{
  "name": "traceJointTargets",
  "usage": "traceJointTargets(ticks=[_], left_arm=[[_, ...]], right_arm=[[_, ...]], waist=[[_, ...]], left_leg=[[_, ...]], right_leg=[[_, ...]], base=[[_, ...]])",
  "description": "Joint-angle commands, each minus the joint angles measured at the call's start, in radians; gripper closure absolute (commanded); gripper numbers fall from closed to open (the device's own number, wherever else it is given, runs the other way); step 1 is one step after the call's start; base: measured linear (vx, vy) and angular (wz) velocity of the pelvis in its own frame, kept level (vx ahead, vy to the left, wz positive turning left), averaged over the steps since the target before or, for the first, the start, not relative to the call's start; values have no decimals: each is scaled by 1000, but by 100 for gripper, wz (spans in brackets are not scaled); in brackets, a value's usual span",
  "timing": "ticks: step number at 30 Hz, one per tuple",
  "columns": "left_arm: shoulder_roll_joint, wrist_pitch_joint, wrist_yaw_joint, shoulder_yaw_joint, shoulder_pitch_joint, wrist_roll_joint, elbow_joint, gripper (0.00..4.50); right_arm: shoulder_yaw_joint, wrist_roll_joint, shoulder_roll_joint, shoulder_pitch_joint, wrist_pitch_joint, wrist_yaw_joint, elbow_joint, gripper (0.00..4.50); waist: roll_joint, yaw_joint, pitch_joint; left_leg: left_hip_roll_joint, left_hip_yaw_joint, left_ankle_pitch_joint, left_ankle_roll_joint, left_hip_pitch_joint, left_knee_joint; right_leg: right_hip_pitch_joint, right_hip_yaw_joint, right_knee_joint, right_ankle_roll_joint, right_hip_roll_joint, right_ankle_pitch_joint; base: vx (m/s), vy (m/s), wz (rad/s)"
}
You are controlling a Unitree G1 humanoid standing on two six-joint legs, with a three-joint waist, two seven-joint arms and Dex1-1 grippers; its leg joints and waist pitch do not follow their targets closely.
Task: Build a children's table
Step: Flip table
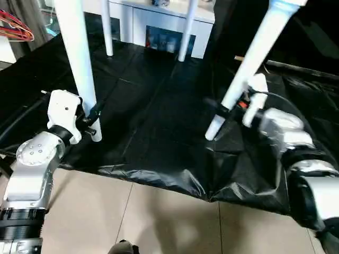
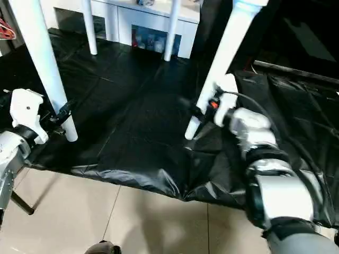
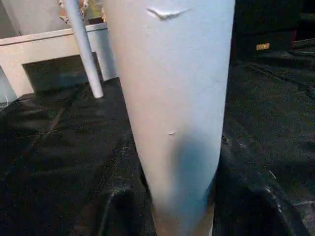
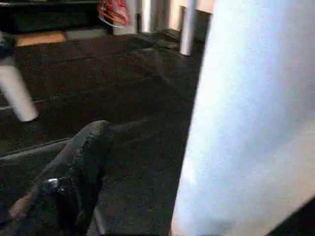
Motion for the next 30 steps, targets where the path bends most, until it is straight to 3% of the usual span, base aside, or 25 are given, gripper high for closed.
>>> traceJointTargets(ticks=[1,2,4,5,6,7,8,9,10,12,13,14,15,20,21,23,25,29,30], left_arm=[[1,-8,-43,-114,-19,96,40,291],[-2,-13,-45,-121,-32,99,54,291],[-14,-20,-49,-134,-63,102,82,291],[-22,-26,-50,-142,-81,104,101,291],[-29,-31,-52,-148,-92,105,114,291],[-36,-39,-55,-158,-104,108,132,291],[-41,-45,-58,-164,-112,111,144,291],[-45,-50,-60,-168,-118,113,153,291],[-50,-55,-61,-172,-125,116,166,291],[-58,-69,-65,-178,-140,120,196,291],[-58,-69,-65,-178,-140,120,196,291],[-60,-84,-68,-182,-153,126,230,291],[-60,-84,-68,-182,-153,126,230,291],[-50,-104,-60,-180,-165,143,285,291],[-27,-84,-57,-160,-137,134,272,256],[-18,-76,-56,-149,-123,127,264,221],[9,-53,-79,-112,-48,86,192,221],[25,-52,-89,-86,7,62,142,179],[23,-61,-98,-43,57,18,105,179]], right_arm=[[31,13,16,31,-6,88,-70,84],[32,22,12,55,-2,101,-104,84],[31,46,1,129,24,128,-216,101],[32,64,-3,180,55,134,-298,111],[34,72,-6,221,72,129,-360,117],[37,79,-8,272,88,112,-433,123],[39,82,-9,304,96,101,-477,131],[39,84,-10,324,102,96,-505,142],[38,81,-8,354,103,71,-542,159],[36,85,-3,421,129,23,-636,165],[36,85,-3,421,129,23,-636,173],[32,81,5,478,151,-35,-722,193],[32,81,5,478,151,-35,-722,200],[20,33,21,532,185,-172,-817,215],[0,-21,46,515,151,-296,-772,219],[-7,-38,55,509,140,-344,-756,189],[-25,-30,75,525,148,-412,-781,181],[-39,-20,86,545,158,-437,-817,139],[-51,4,95,584,180,-441,-874,135]], waist=[[53,-1,-57],[45,2,-55],[52,13,-57],[61,15,-58],[57,23,-59],[66,24,-58],[67,30,-61],[62,30,-62],[73,30,-62],[68,34,-59],[67,33,-60],[74,32,-58],[74,34,-57],[76,24,-59],[72,18,-58],[76,9,-56],[59,-1,-55],[68,-12,-52],[57,-15,-54]], left_leg=[[113,-78,-509,-176,65,-114],[115,-78,-540,-179,73,-114],[117,-82,-558,-183,78,-118],[117,-84,-545,-185,75,-117],[119,-80,-524,-180,78,-120],[118,-81,-517,-181,78,-121],[119,-78,-500,-180,83,-121],[117,-78,-484,-175,78,-122],[116,-80,-481,-173,71,-122],[118,-82,-504,-177,75,-123],[119,-85,-510,-176,71,-125],[121,-87,-526,-179,70,-127],[121,-85,-535,-181,74,-128],[119,-89,-545,-198,71,-133],[120,-90,-559,-203,71,-133],[118,-95,-582,-216,66,-136],[121,-101,-600,-208,59,-138],[120,-94,-593,-197,65,-136],[119,-88,-582,-192,68,-137]], right_leg=[[-3,57,-76,-203,-91,-221],[-7,58,-79,-203,-93,-253],[-3,58,-84,-190,-93,-268],[-1,59,-79,-196,-94,-253],[-1,58,-81,-191,-93,-225],[-1,60,-81,-191,-92,-210],[-2,58,-80,-187,-90,-177],[2,57,-77,-192,-90,-159],[4,58,-76,-200,-95,-168],[2,60,-86,-189,-98,-208],[6,60,-84,-185,-100,-226],[4,61,-90,-176,-101,-257],[-1,62,-94,-168,-100,-271],[-3,60,-94,-155,-99,-274],[-5,60,-95,-154,-101,-295],[-7,60,-95,-146,-101,-337],[-3,61,-97,-129,-108,-386],[-13,65,-102,-130,-102,-381],[-15,65,-103,-132,-97,-356]], base=[[0,0,0],[0,0,0],[0,0,0],[0,0,0],[0,0,0],[0,0,0],[0,0,0],[0,0,0],[0,0,0],[0,0,0],[0,0,0],[0,0,0],[0,0,0],[0,0,0],[0,0,0],[0,0,0],[0,0,0],[0,0,0],[0,0,0]])
